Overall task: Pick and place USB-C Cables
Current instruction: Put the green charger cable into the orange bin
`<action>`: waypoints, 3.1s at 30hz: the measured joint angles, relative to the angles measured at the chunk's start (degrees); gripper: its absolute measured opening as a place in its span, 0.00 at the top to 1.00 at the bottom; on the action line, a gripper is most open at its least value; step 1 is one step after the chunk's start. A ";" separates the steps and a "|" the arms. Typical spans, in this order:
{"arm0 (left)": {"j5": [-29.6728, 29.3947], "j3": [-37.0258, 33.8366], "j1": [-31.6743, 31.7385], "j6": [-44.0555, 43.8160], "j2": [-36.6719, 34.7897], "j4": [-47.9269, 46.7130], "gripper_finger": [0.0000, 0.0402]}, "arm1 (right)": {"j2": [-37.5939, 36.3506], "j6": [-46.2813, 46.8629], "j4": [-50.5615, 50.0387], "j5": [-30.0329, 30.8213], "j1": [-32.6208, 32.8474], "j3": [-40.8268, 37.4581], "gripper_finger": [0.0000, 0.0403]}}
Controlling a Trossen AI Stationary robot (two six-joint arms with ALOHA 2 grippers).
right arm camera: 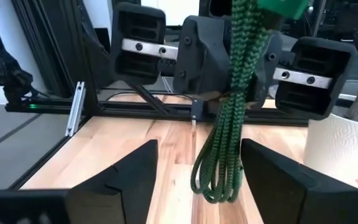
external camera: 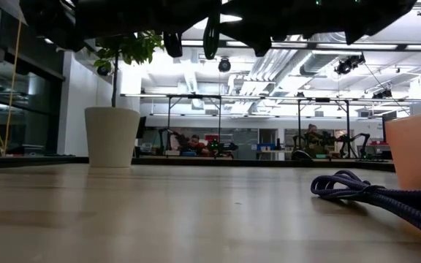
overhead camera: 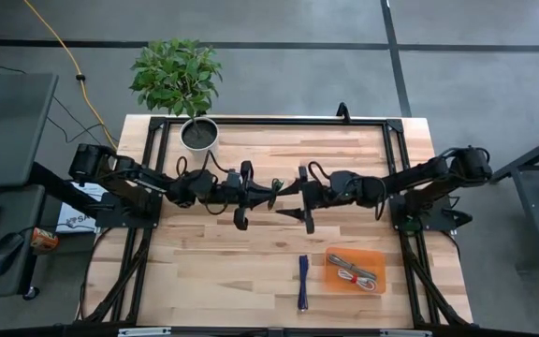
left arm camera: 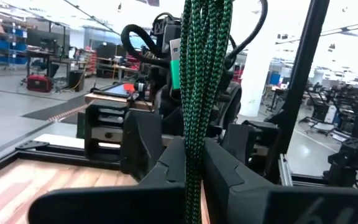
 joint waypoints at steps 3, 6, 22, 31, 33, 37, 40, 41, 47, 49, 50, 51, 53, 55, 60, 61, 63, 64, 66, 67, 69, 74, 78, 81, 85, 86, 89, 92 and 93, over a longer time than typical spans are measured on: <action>0.01 0.00 -0.02 -0.02 0.00 0.03 1.00 | 0.68 0.78 0.71 -0.08 -0.27 0.75 0.41; -0.62 0.04 -0.02 -0.02 0.02 0.52 1.00 | 2.46 1.14 1.97 -1.40 -0.38 1.67 0.40; -0.66 0.15 -0.31 0.02 0.11 0.01 1.00 | 7.01 1.13 2.40 -2.43 -1.04 5.64 0.45; -0.46 0.15 -0.33 -0.02 0.11 -0.02 1.00 | 7.01 1.22 2.16 -2.34 -1.06 5.64 0.85; -0.41 0.15 -0.35 -0.03 0.11 -0.07 1.00 | 7.01 1.30 1.92 -2.34 -1.06 5.64 0.95; -0.43 0.15 -0.33 -0.23 0.13 -0.09 0.98 | 7.01 1.33 1.79 -2.29 -1.06 5.64 0.92; -0.47 0.15 -0.33 -1.03 0.13 -0.12 0.94 | 7.01 1.34 1.65 -2.30 -1.06 5.64 0.91; -0.47 0.15 -0.33 -1.01 0.13 -0.16 0.93 | 7.01 1.35 1.60 -2.32 -1.06 5.64 0.93; -0.72 0.15 -0.28 -0.46 0.13 -0.09 0.78 | 7.01 1.49 0.84 -2.43 -1.03 5.62 0.96; -0.86 0.15 -0.28 -0.50 0.13 -0.21 0.71 | 7.01 2.07 0.73 -2.47 -1.02 5.62 0.95; -0.86 0.15 -0.28 -0.44 0.05 -0.39 0.68 | 7.01 2.23 0.39 -2.47 -1.02 5.62 0.95; -0.86 0.15 -0.28 -0.29 0.00 -0.48 0.64 | 6.83 2.27 -0.34 -2.45 -1.02 5.62 0.95; -0.86 0.15 -0.27 0.25 -0.09 -0.54 0.58 | 5.69 2.25 -3.21 -2.26 -1.02 5.62 0.97; -0.83 0.15 -0.11 0.46 -1.29 -2.68 0.53 | 3.20 2.17 -8.01 -0.72 -1.00 5.62 0.98; -0.77 0.15 0.66 1.56 -7.07 -12.61 0.47 | -5.65 1.25 -20.46 6.69 -0.67 3.76 0.98; -0.77 0.15 0.85 1.90 -8.28 -14.46 0.47 | -7.76 1.33 -21.98 8.58 -0.43 2.40 0.98; -0.84 0.15 0.95 2.42 -10.48 -17.24 0.46 | -12.73 2.65 -24.62 11.53 -0.16 -0.87 0.98; -0.85 0.15 0.96 2.77 -11.36 -18.57 0.46 | -15.53 3.83 -25.68 12.77 -0.08 -2.91 0.98; -1.00 0.15 0.92 3.76 -12.42 -20.28 0.46 | -21.55 6.34 -26.50 15.14 0.43 -7.78 0.98; -1.12 0.15 0.90 4.12 -12.69 -20.69 0.46 | -24.65 7.57 -26.41 16.19 0.70 -10.37 0.98; -1.21 0.15 0.91 4.82 -12.81 -20.74 0.46 | -30.57 10.00 -26.64 18.53 1.38 -15.27 0.98; -2.32 0.15 2.41 5.69 -12.79 -22.13 0.46 | -42.39 11.60 -25.04 20.67 3.54 -23.22 0.98; -1.90 -1.54 3.66 4.95 -12.81 -19.37 0.46 | -46.42 11.31 -24.55 21.16 4.69 -24.78 0.98; -1.71 -3.30 3.89 4.88 -12.79 -17.20 0.46 | -46.50 11.12 -24.70 21.14 4.93 -24.82 0.98; -1.71 -3.96 3.89 4.95 -12.79 -17.18 0.46 | -45.98 10.16 -24.78 21.14 4.93 -24.82 0.98; -1.71 -3.96 3.89 4.96 -12.79 -17.16 0.46 | -45.96 10.14 -24.87 21.14 4.93 -24.82 0.98; -1.71 -3.96 3.87 4.96 -12.79 -17.14 0.46 | -45.76 10.14 -24.41 21.14 4.93 -24.82 0.98; -1.71 -3.96 3.87 4.96 -12.79 -17.14 0.46 | -45.76 10.20 -24.42 21.11 4.93 -24.74 0.98; -1.71 -3.96 3.87 4.96 -12.79 -17.11 0.46 | -45.76 10.18 -24.36 21.11 4.93 -24.74 0.98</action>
